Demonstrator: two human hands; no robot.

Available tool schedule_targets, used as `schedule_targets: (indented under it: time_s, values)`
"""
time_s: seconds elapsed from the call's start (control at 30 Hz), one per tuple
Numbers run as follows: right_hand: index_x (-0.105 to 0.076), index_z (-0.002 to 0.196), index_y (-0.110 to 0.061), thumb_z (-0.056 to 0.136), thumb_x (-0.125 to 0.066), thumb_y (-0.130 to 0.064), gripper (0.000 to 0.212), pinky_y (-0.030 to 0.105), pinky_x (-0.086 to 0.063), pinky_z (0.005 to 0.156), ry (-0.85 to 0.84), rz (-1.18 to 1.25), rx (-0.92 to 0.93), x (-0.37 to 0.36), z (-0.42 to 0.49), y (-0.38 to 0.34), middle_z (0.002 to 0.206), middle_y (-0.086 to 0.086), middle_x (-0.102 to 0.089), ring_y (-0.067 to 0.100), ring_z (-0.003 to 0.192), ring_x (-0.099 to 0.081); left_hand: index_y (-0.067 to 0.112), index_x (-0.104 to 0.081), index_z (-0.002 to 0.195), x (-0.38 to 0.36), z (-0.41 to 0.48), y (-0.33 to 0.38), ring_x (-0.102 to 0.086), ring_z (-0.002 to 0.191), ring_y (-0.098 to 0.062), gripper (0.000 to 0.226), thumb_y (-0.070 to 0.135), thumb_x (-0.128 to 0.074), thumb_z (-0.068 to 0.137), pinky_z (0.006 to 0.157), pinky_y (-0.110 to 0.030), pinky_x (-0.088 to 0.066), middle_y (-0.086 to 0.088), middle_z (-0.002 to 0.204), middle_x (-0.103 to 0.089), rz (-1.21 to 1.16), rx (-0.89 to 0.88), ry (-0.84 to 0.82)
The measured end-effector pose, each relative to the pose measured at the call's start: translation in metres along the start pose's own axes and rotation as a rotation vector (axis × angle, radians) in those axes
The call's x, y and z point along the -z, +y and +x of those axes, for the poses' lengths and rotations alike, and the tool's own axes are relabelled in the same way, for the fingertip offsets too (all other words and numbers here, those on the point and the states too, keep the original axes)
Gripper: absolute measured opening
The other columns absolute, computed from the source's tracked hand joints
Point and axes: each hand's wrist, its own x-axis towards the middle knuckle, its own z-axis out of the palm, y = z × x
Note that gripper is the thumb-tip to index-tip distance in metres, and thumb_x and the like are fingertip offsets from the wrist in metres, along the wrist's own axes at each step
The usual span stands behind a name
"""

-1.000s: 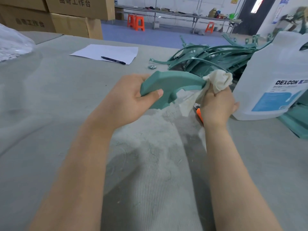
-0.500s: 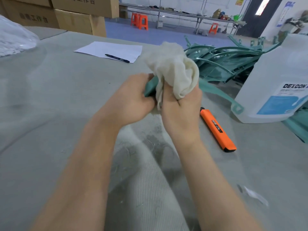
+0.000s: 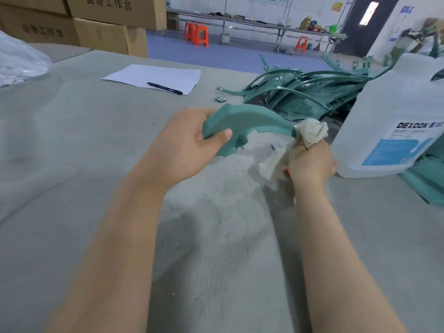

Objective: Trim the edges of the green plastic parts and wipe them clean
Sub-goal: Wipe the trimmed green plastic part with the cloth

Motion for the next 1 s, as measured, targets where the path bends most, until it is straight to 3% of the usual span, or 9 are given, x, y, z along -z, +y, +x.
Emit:
schedule_targets:
  time_s: [0.1,0.17,0.3,0.43,0.53,0.63,0.73,0.9,1.0]
  values:
    - [-0.061,0.114,-0.005,0.097,-0.042,-0.017,0.029,0.048,-0.042,0.101,0.000,0.184,-0.075,-0.005,0.005,0.010,0.112,0.017,-0.064,0.038,0.108,-0.057,0.048,-0.061,0.072,0.001,0.001,-0.002,-0.049,0.059,-0.005,0.041,0.013,-0.055,0.094,0.055,-0.010,-0.037,0.010,0.067,-0.062,0.007,-0.028,0.013]
    - [-0.063,0.100,-0.009,0.098,-0.042,-0.021,0.025,0.038,-0.048,0.083,0.001,0.463,-0.126,-0.004,0.003,0.010,0.096,0.010,-0.063,0.029,0.092,-0.058,0.048,-0.065,0.092,-0.004,0.001,-0.003,-0.054,0.068,0.001,0.039,0.011,-0.054,0.094,0.062,-0.005,-0.036,0.019,0.070,-0.062,0.056,-0.046,0.028]
    - [-0.061,0.089,-0.026,0.102,-0.043,-0.037,0.026,0.027,-0.052,0.074,-0.010,0.958,-0.320,0.010,-0.009,-0.001,0.090,-0.005,-0.067,0.016,0.089,-0.064,0.027,-0.056,0.133,-0.016,0.006,-0.005,-0.059,0.113,-0.013,0.050,0.001,-0.050,0.091,0.094,-0.025,-0.044,0.009,0.123,-0.065,0.195,-0.091,0.130]
    - [-0.061,0.113,-0.007,0.102,-0.039,-0.044,0.044,0.033,-0.053,0.091,-0.759,1.400,-0.360,0.023,-0.033,-0.026,0.109,0.009,-0.068,0.022,0.105,-0.064,0.020,-0.048,0.140,-0.031,0.007,-0.007,-0.047,0.129,-0.023,0.066,-0.010,-0.047,0.081,0.103,-0.036,-0.038,0.002,0.142,-0.051,0.348,-0.112,0.009]
    - [-0.055,0.114,0.003,0.101,-0.043,-0.021,0.030,0.030,-0.050,0.097,-0.973,1.389,-0.292,0.025,-0.048,-0.040,0.108,0.017,-0.062,0.023,0.102,-0.061,0.014,-0.041,0.144,-0.038,0.010,-0.013,-0.038,0.135,-0.024,0.068,-0.008,-0.045,0.080,0.109,-0.038,-0.030,-0.002,0.150,-0.041,0.460,-0.111,-0.135]
    - [-0.052,0.117,0.006,0.097,-0.045,0.005,0.022,0.036,-0.050,0.092,-0.803,1.214,-0.186,0.018,-0.049,-0.038,0.103,0.023,-0.057,0.027,0.092,-0.059,0.020,-0.022,0.152,-0.047,0.011,-0.019,-0.013,0.147,-0.019,0.068,0.010,-0.048,0.089,0.118,-0.043,-0.015,0.004,0.160,-0.016,0.628,-0.087,-0.306]
    - [-0.051,0.127,0.009,0.099,-0.046,0.003,0.029,0.043,-0.045,0.097,-0.603,1.038,-0.138,0.013,-0.044,-0.032,0.106,0.023,-0.058,0.032,0.101,-0.056,0.023,-0.016,0.153,-0.054,0.008,-0.015,0.002,0.148,-0.010,0.074,0.039,-0.056,0.092,0.119,-0.042,0.004,0.009,0.162,-0.003,0.463,-0.034,-0.314]
    - [-0.060,0.112,0.000,0.100,-0.051,-0.024,0.028,0.022,-0.046,0.061,-0.298,0.755,0.119,0.009,-0.037,-0.024,0.085,0.009,-0.057,0.002,0.061,-0.052,0.012,-0.041,0.143,-0.038,0.011,-0.014,-0.024,0.143,-0.019,0.060,0.031,-0.062,0.091,0.118,-0.033,-0.015,-0.006,0.155,-0.029,0.229,0.024,0.260]
    - [-0.062,0.090,-0.014,0.100,-0.048,-0.029,0.022,0.031,-0.043,0.065,-0.239,0.641,0.160,0.005,-0.032,-0.022,0.075,0.001,-0.055,0.015,0.068,-0.050,0.015,-0.041,0.141,-0.034,0.011,-0.012,-0.044,0.126,-0.004,0.060,0.032,-0.065,0.089,0.108,-0.021,-0.033,0.004,0.143,-0.043,-0.069,0.167,0.363]
